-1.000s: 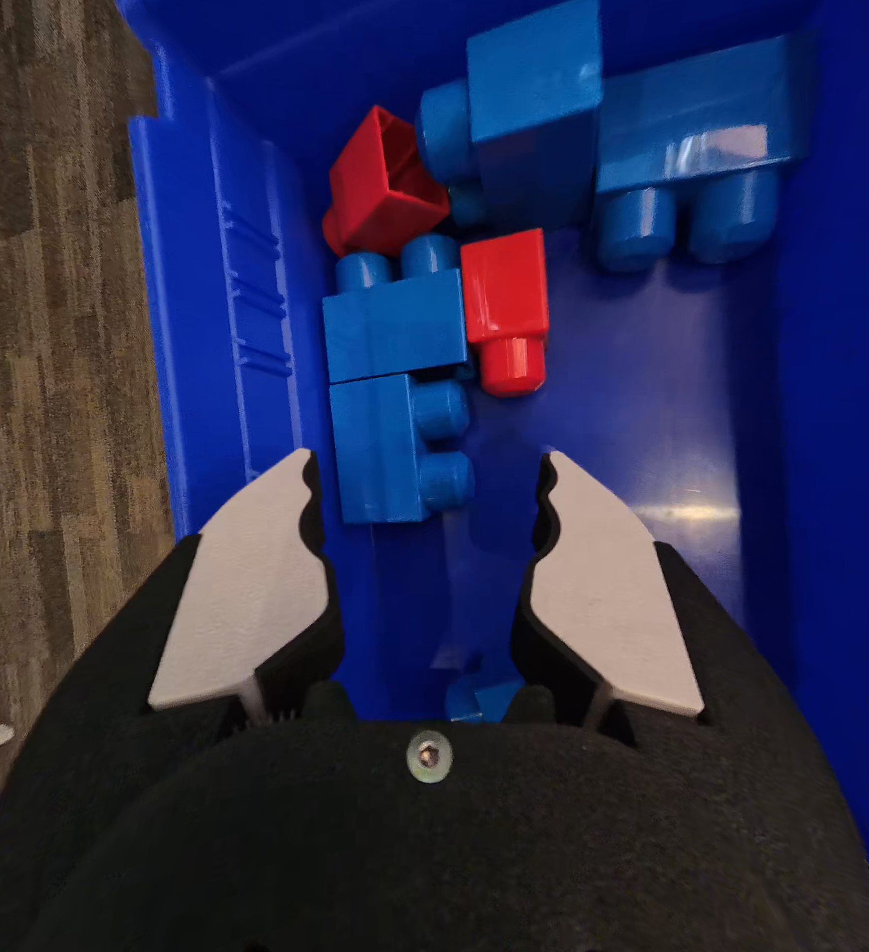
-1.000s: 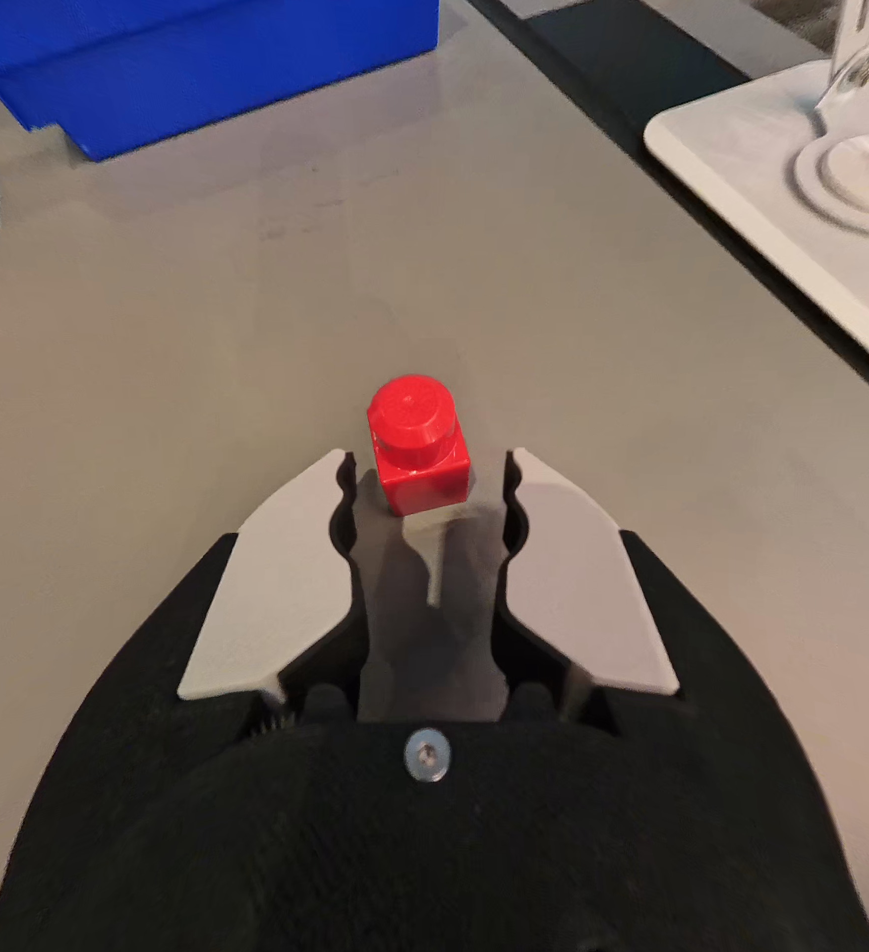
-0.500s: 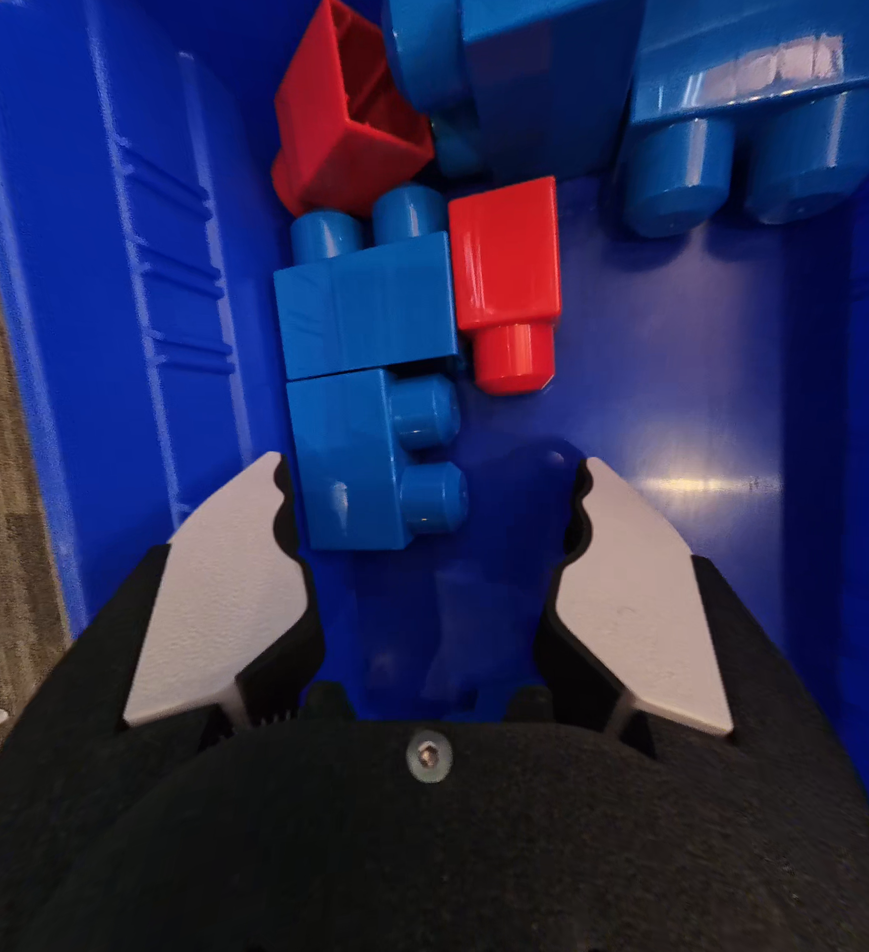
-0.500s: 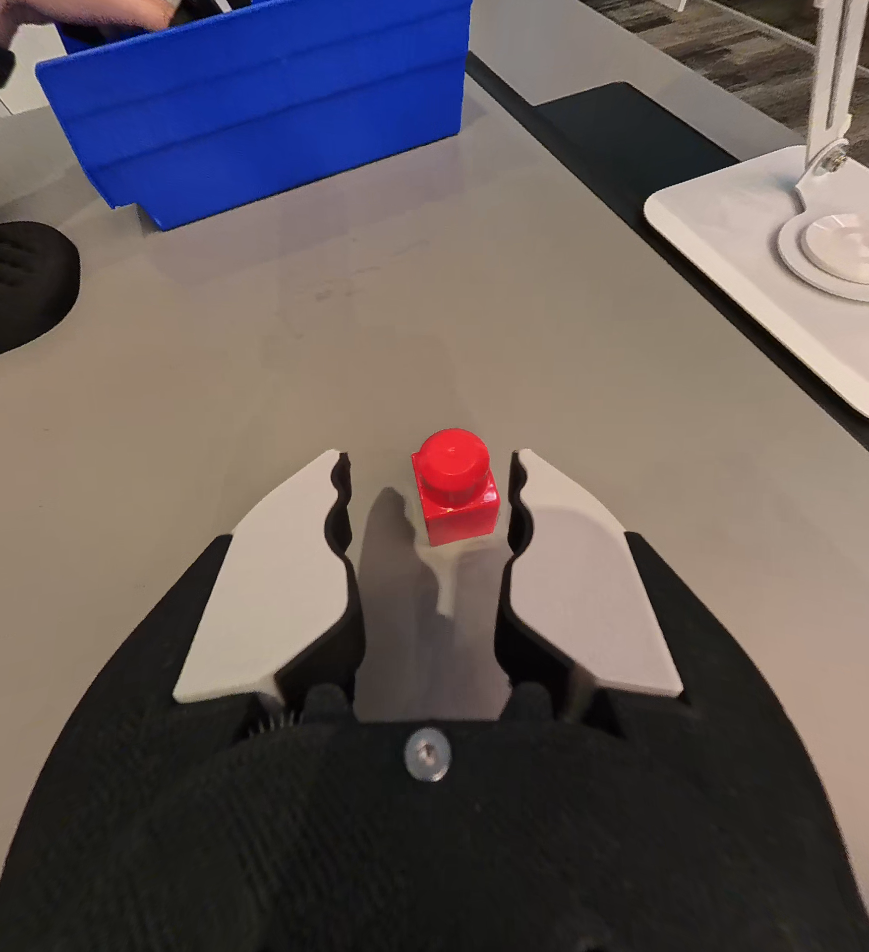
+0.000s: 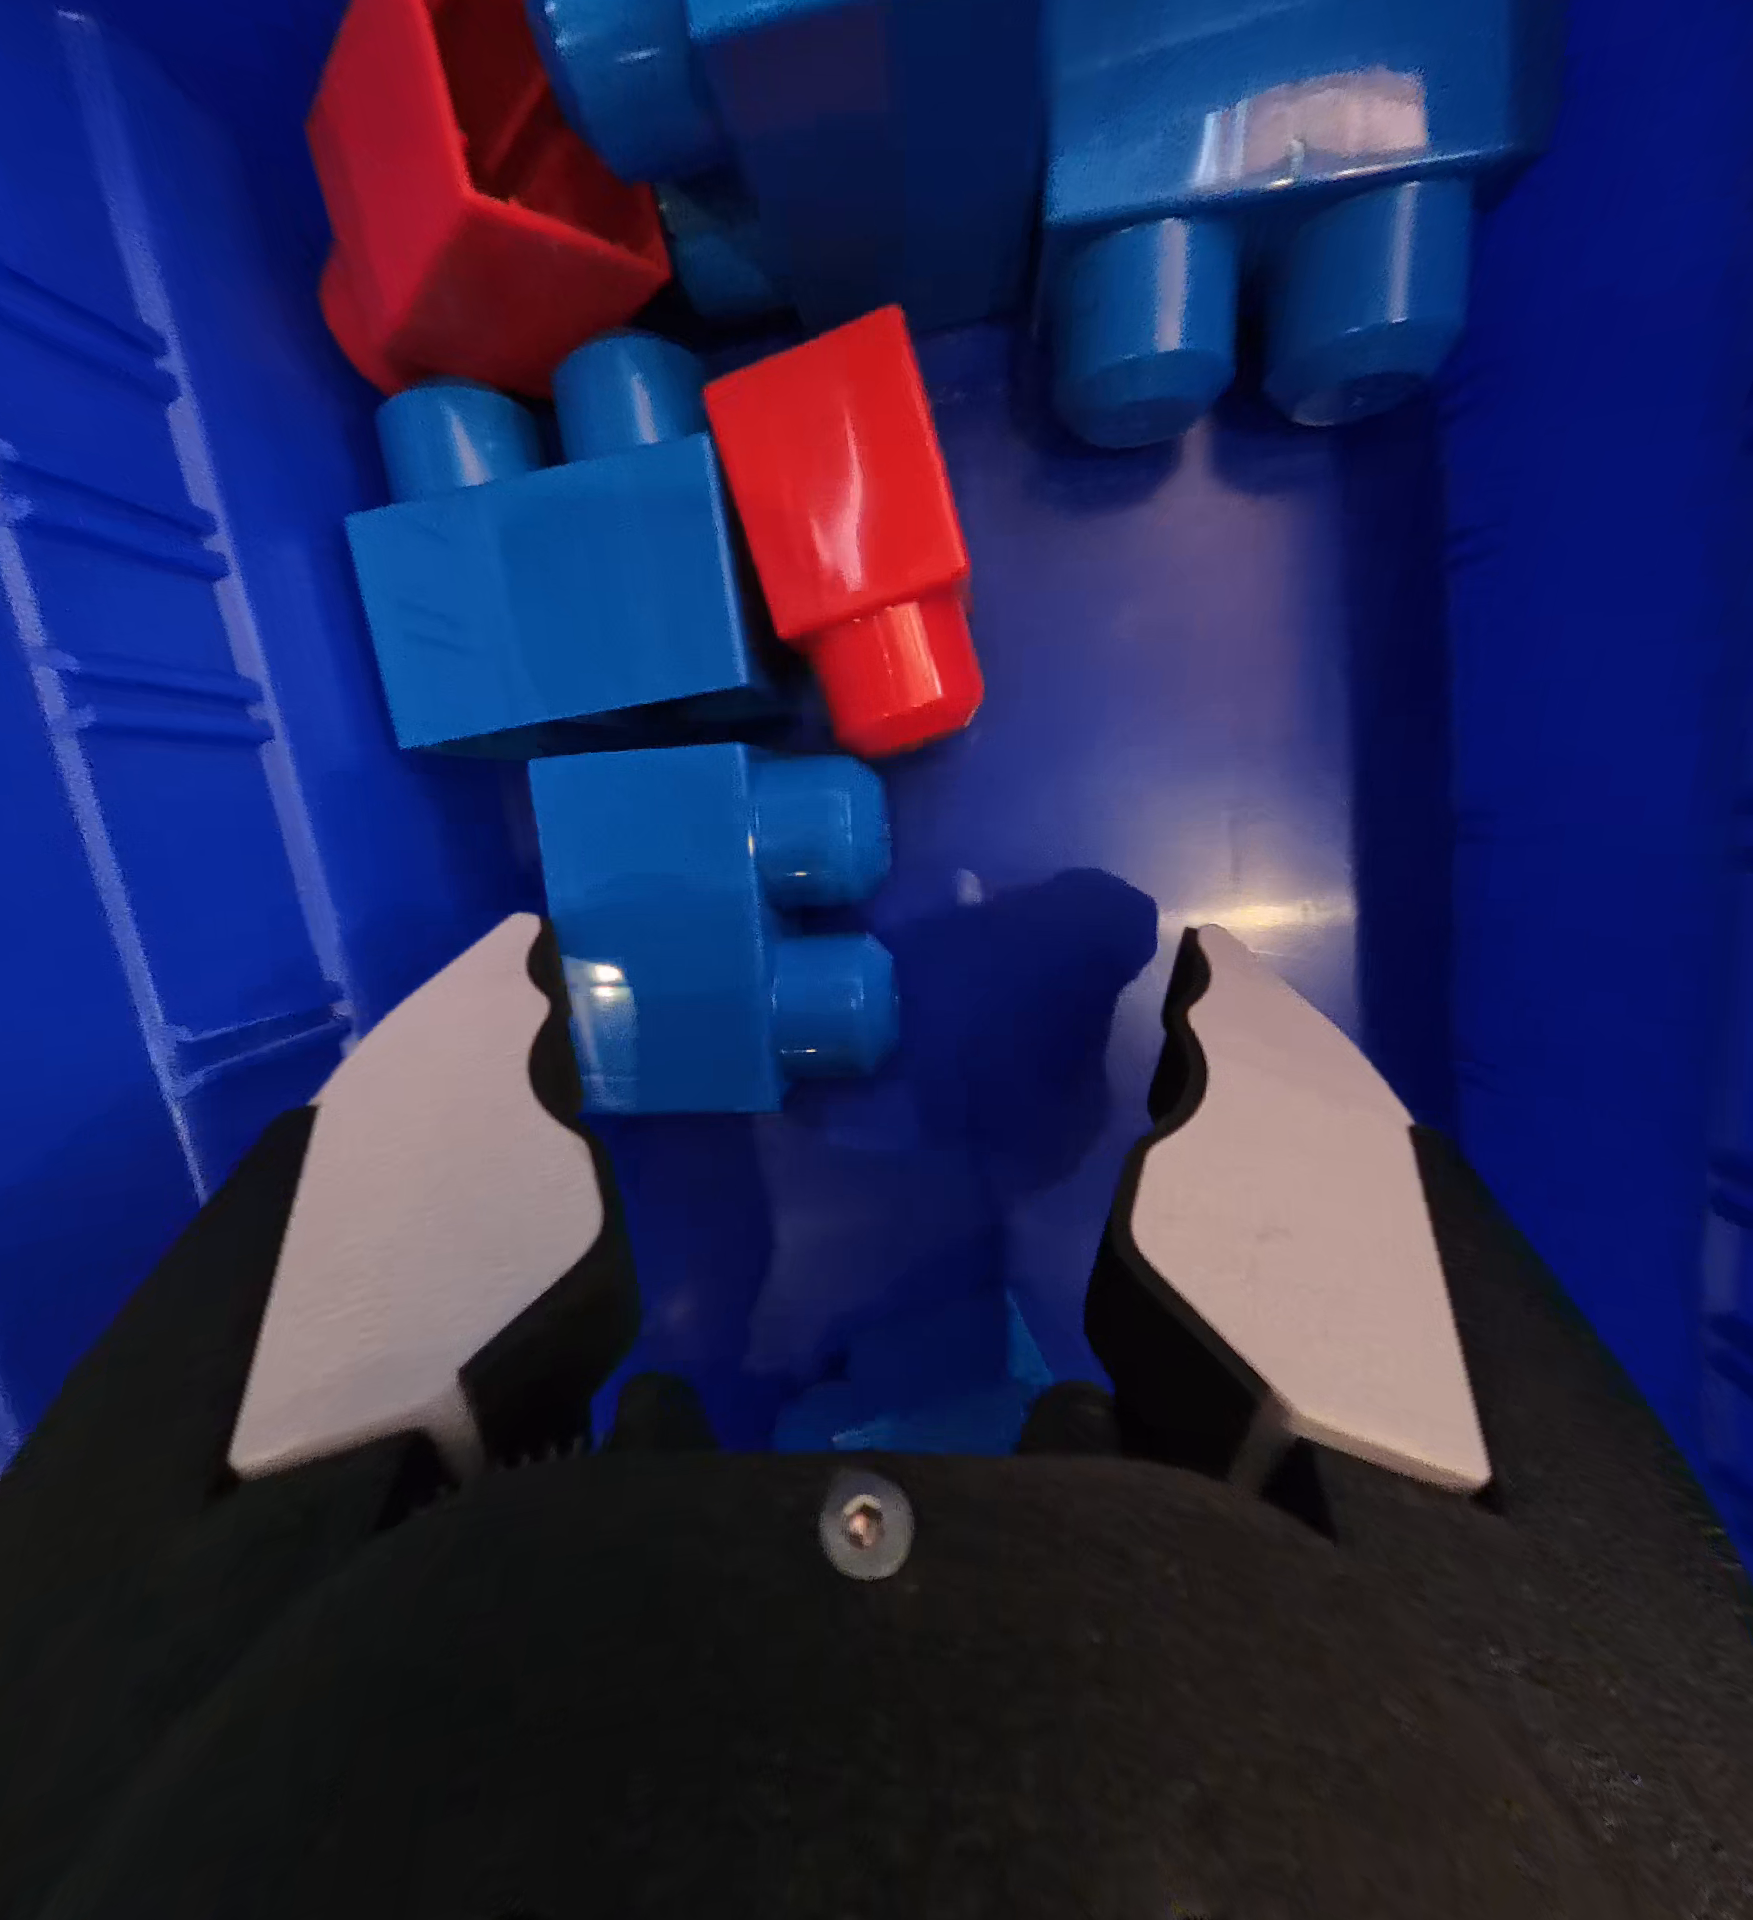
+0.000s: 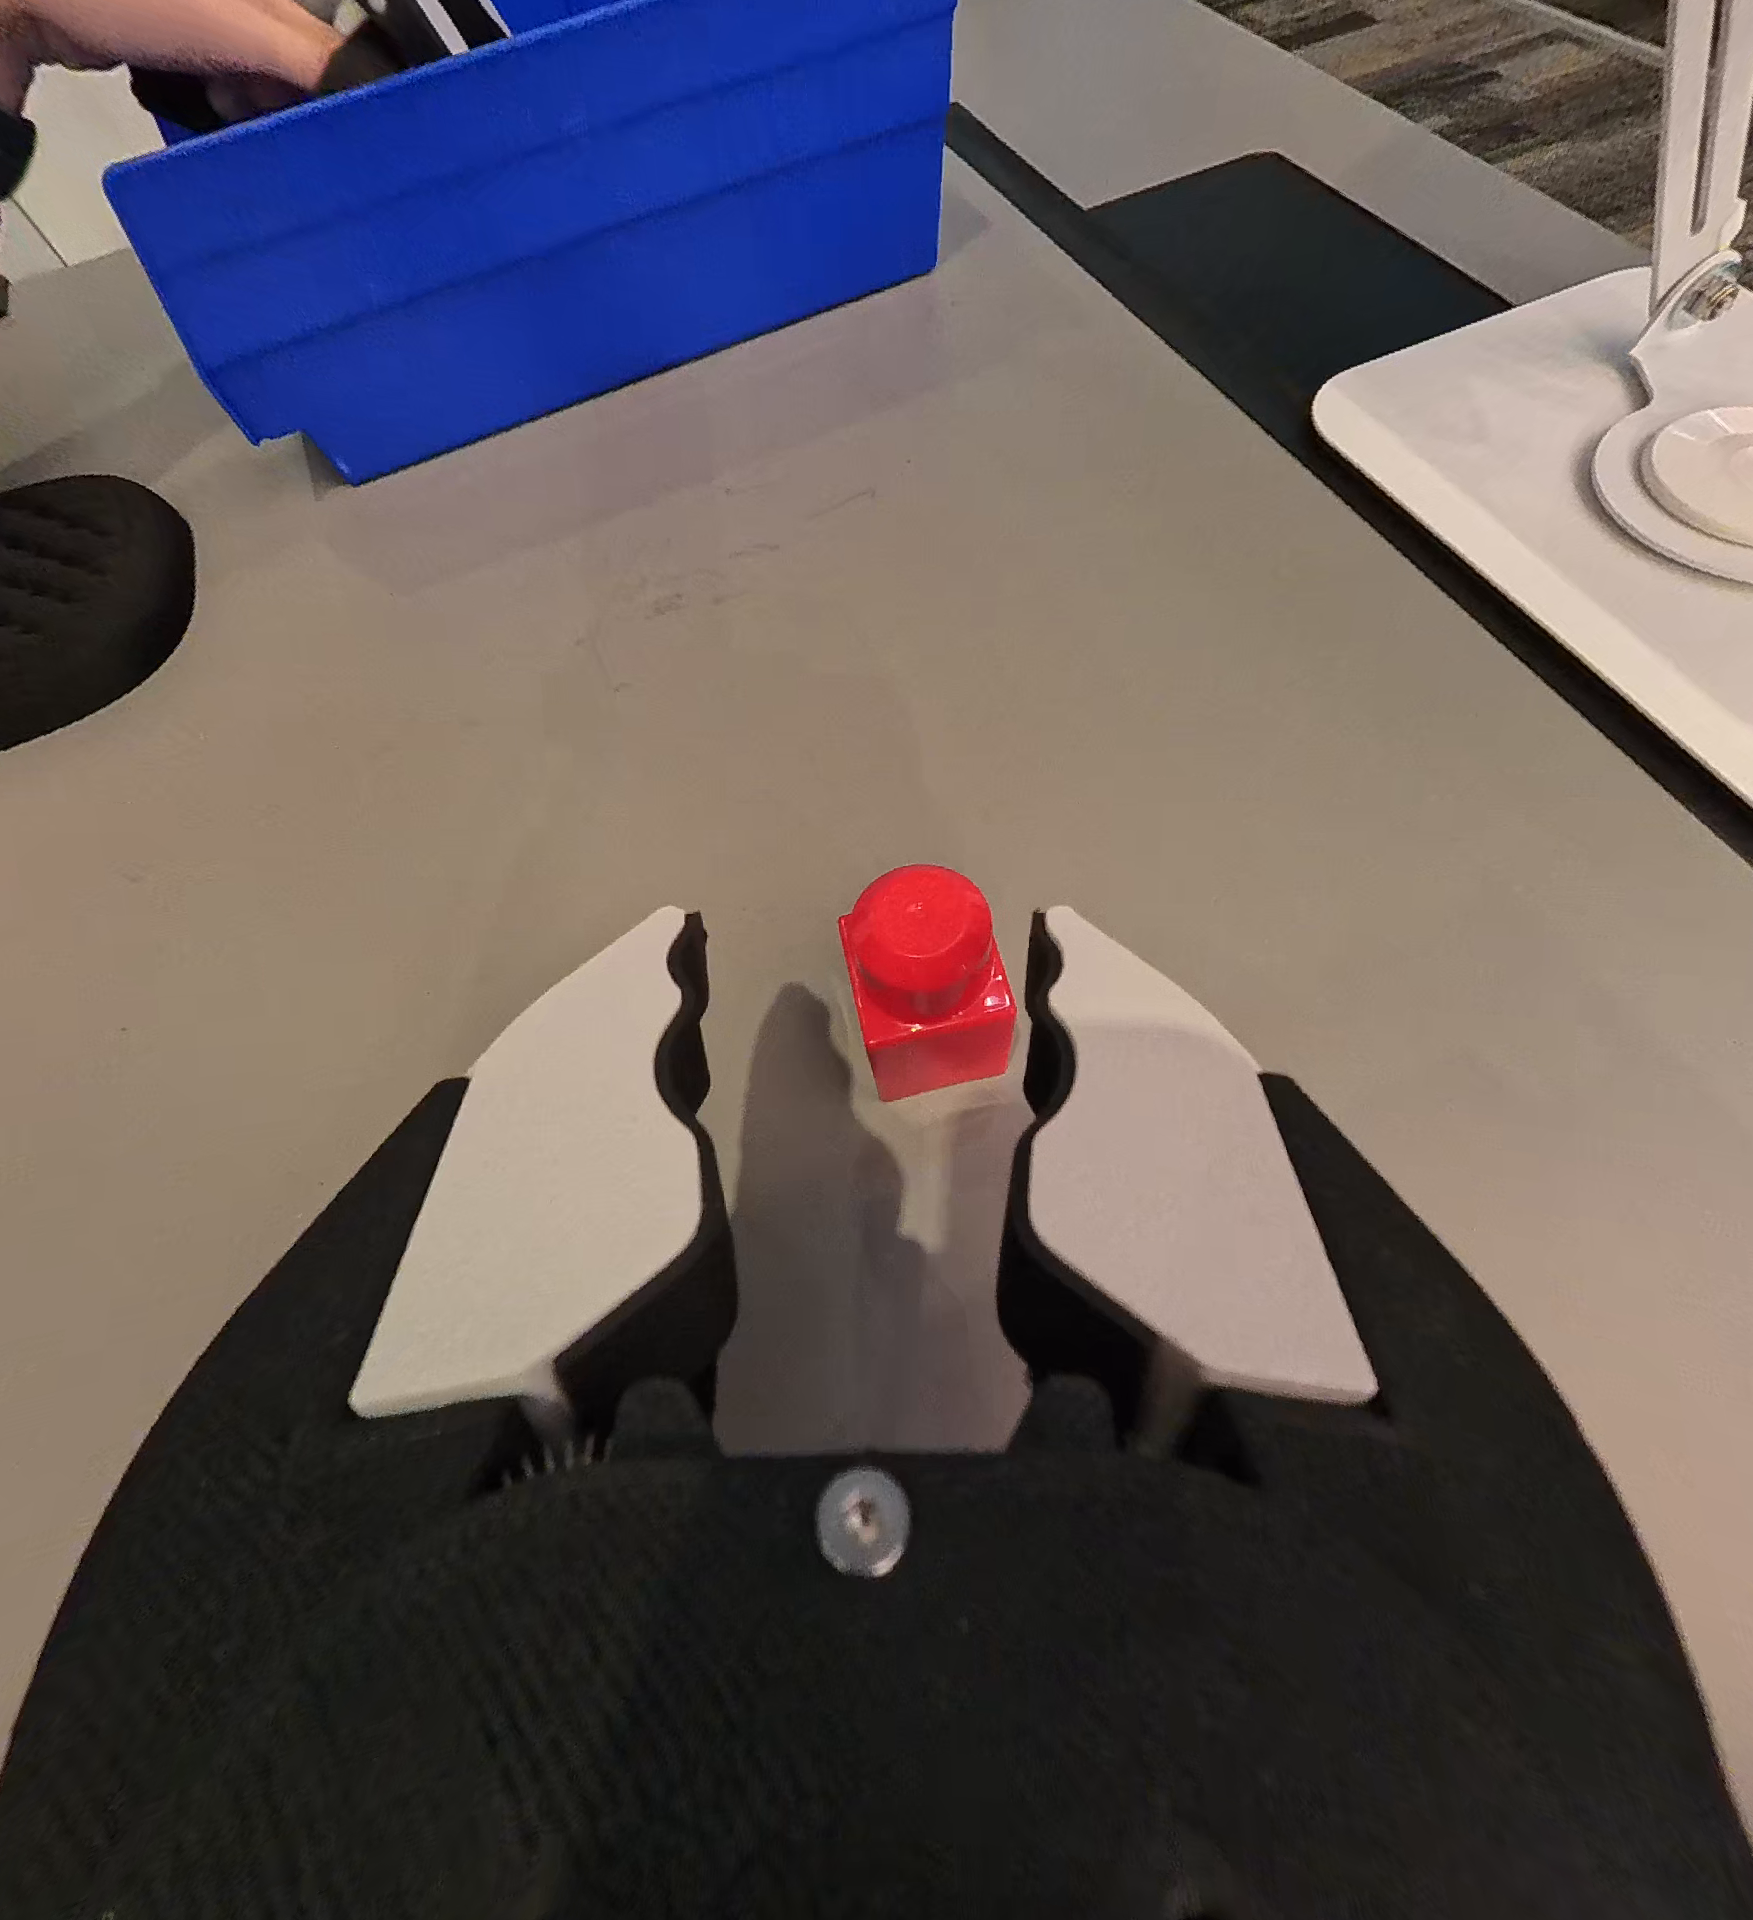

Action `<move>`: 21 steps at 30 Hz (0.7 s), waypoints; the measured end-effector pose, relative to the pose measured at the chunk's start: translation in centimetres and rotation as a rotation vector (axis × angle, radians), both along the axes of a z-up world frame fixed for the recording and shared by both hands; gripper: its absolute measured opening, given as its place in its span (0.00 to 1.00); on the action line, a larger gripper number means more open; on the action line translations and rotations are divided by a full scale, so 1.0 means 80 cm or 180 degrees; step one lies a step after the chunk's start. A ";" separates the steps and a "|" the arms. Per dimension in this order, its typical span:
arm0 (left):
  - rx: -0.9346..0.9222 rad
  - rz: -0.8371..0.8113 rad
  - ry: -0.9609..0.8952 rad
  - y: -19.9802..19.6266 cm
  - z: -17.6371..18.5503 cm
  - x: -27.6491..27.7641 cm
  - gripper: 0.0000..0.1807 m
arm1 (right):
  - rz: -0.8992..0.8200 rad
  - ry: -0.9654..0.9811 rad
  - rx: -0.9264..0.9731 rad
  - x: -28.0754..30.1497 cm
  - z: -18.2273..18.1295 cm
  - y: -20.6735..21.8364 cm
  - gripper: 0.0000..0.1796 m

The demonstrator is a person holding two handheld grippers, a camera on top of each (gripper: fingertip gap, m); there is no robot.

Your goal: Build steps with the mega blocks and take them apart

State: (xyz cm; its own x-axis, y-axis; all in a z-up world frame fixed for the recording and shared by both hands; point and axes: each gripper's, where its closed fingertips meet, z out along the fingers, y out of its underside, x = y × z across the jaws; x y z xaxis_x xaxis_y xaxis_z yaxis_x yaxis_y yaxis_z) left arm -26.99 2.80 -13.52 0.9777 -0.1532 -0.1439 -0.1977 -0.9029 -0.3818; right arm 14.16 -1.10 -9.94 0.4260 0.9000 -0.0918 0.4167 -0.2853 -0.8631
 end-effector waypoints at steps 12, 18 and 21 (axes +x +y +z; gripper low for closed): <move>0.0051 -0.0150 -0.0077 0.004 0.002 -0.001 0.53 | 0.0035 -0.0051 -0.0025 -0.002 -0.005 -0.003 0.33; -0.0011 -0.0194 -0.0227 0.000 -0.013 -0.011 0.51 | 0.0064 -0.0099 -0.0054 -0.004 -0.011 -0.005 0.33; -0.0115 -0.0248 -0.0315 -0.004 -0.021 -0.007 0.37 | 0.0076 -0.0116 -0.0062 -0.005 -0.013 -0.007 0.33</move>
